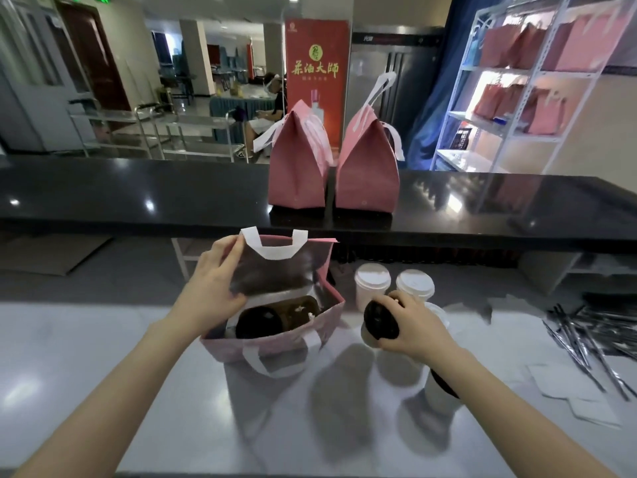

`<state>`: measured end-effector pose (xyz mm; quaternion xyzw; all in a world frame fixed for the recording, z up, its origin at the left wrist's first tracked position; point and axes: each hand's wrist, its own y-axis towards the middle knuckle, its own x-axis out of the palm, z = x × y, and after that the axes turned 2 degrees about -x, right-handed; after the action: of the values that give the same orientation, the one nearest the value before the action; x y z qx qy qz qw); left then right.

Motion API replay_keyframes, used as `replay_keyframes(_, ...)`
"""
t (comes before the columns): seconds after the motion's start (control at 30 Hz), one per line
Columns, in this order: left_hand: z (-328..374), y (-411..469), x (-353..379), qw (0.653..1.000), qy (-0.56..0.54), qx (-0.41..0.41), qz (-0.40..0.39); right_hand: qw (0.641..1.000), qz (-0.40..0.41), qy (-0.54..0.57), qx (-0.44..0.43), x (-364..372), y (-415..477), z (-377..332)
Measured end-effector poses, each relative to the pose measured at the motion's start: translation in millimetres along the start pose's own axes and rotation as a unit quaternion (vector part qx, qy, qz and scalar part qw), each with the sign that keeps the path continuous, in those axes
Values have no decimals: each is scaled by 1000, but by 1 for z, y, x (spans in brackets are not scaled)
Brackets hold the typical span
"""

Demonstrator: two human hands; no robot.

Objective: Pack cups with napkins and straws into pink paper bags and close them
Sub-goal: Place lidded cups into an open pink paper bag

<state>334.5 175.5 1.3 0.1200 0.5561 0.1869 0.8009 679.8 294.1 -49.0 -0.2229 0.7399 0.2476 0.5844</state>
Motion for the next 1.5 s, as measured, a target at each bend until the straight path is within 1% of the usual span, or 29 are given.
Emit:
replay_keyframes(0.1, 5, 3, -4, 999, 29, -8, -27, 996, 78, 35, -25, -35, -15, -11)
replay_keyframes(0.2, 6, 4, -6, 998, 43, -17, -35, 983, 157, 64, -69, -77, -24, -29)
replay_keyframes(0.27, 6, 3, -5, 998, 47, -16, -33, 971, 191, 97, -107, -101, -25, -46)
replay_keyframes(0.33, 5, 3, -3, 998, 52, -16, -32, 961, 199, 126, -146, -112, -22, -67)
replay_keyframes(0.43, 4, 1, 0, 998, 54, -18, -29, 960, 165, 134, -182, -105, -11, -98)
replay_keyframes(0.57, 1, -2, 1, 999, 41, -6, -21, 974, 99, 88, -182, -73, 17, -128)
replay_keyframes(0.7, 0, -3, 1, 999, 45, 10, -20, 986, 28, -19, -164, -51, 44, -140)
replay_keyframes(0.8, -1, -6, 3, 999, 49, 21, -12, 981, -16, -105, -163, -39, 59, -147)
replay_keyframes(0.9, -5, -7, 6, 998, 52, 28, -3, 973, -51, -162, -154, -27, 71, -152)
replay_keyframes(1.03, -14, -7, 11, 998, 52, 30, 6, 975, -80, -170, -122, -12, 83, -149)
replay_keyframes(1.17, -20, -6, 13, 999, 41, 19, -4, 977, -96, -166, -95, 3, 91, -140)
replay_keyframes(1.3, -24, -2, 11, 996, 67, 35, -37, 978, -96, -164, -83, 14, 101, -140)
replay_keyframes(1.5, -26, 9, 12, 993, 80, 37, -80, 972, -130, -173, -94, 24, 116, -140)
